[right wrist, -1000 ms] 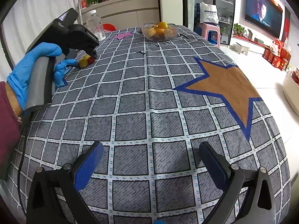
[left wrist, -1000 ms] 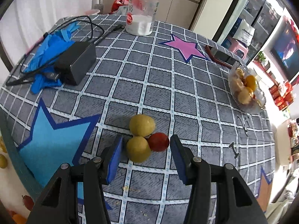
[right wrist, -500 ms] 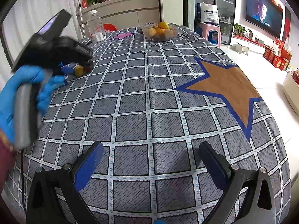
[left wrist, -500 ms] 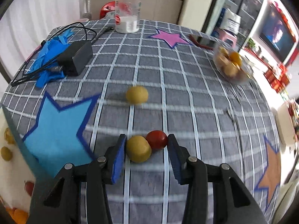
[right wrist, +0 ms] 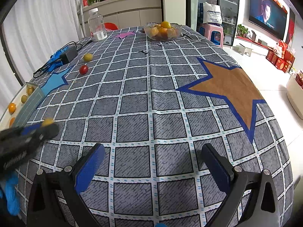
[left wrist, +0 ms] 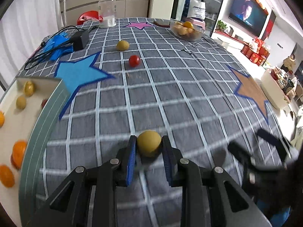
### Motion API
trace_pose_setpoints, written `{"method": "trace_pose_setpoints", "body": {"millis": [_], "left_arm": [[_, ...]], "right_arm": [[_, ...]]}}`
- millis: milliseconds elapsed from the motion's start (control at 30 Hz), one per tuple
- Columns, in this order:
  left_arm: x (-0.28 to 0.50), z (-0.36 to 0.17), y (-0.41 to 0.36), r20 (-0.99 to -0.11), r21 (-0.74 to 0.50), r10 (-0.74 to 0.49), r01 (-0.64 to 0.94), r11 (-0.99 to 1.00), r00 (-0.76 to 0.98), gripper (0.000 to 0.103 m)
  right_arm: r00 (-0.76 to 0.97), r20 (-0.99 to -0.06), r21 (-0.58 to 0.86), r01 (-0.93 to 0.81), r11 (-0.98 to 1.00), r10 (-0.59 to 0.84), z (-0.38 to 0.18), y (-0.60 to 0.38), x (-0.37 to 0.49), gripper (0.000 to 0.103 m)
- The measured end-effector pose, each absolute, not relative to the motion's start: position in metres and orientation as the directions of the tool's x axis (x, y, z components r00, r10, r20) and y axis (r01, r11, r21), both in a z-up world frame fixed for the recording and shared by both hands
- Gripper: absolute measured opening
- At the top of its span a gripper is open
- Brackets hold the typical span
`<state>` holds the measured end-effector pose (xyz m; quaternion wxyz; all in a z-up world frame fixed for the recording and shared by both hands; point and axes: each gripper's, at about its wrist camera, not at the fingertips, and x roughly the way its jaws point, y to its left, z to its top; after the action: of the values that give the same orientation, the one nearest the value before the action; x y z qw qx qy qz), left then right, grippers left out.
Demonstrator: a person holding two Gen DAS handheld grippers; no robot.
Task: Organize fruits
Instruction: 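Grasp the yellow round fruit beside the red tomato with the left gripper, then lift the yellow fruit with the left gripper and hold it above the cloth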
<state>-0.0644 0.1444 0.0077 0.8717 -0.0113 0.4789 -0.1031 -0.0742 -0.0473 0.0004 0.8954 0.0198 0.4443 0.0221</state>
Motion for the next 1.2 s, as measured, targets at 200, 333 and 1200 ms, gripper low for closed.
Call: {"method": "trace_pose_setpoints", "body": {"millis": [200,333,1200], "left_arm": [[-0.078,0.013,0.159,-0.799,-0.118,-0.184,0.151,0.981,0.572,0.071],[-0.076,0.009,0.155,-0.805,-0.104,-0.176,0.156,0.982,0.567,0.072],[-0.071,0.000,0.149,-0.793,-0.094,-0.135,0.099,0.991,0.594,0.084]], "right_arm": [[0.599,-0.800,0.037,-0.023,0.999,0.043,-0.001,-0.045,-0.073,0.103],[0.598,-0.800,0.034,-0.023,0.999,0.041,-0.001,-0.044,-0.073,0.103],[0.597,-0.801,0.030,-0.022,0.999,0.037,-0.002,-0.043,-0.072,0.103]]}}
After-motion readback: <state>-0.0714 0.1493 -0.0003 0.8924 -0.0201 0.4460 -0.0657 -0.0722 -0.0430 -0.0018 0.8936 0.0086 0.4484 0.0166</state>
